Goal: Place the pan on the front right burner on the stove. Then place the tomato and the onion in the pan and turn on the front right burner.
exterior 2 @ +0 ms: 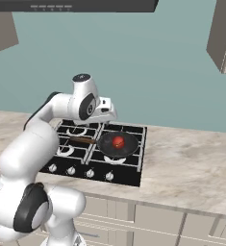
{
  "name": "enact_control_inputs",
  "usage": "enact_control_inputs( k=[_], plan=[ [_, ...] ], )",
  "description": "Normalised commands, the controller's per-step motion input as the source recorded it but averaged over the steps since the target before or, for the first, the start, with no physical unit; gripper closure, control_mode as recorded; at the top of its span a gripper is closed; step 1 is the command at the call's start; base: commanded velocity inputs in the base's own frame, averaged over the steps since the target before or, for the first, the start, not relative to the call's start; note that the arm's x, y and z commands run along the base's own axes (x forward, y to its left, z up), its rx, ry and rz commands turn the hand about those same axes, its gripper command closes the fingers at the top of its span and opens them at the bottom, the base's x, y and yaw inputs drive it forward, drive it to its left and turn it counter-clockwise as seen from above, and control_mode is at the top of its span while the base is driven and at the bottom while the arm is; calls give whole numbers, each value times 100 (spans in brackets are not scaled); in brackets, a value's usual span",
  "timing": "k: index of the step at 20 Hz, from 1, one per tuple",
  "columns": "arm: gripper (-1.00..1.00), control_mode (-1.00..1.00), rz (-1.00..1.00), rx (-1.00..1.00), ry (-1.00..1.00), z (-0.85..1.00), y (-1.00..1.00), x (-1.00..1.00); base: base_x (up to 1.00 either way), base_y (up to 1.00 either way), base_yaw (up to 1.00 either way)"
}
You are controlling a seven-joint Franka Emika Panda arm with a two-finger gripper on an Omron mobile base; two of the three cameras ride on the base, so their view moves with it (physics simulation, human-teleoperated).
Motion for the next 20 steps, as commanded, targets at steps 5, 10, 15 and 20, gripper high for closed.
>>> enact_control_inputs(
  k=[5,10,15,20],
  plan=[
    [-100,-100,5,0,0,0,60,-18,0,0,0],
    [-100,-100,7,0,0,0,55,-25,0,0,0],
    [-100,-100,7,0,0,0,49,-27,0,0,0],
    [-100,-100,5,0,0,0,48,-31,0,0,0]
  ],
)
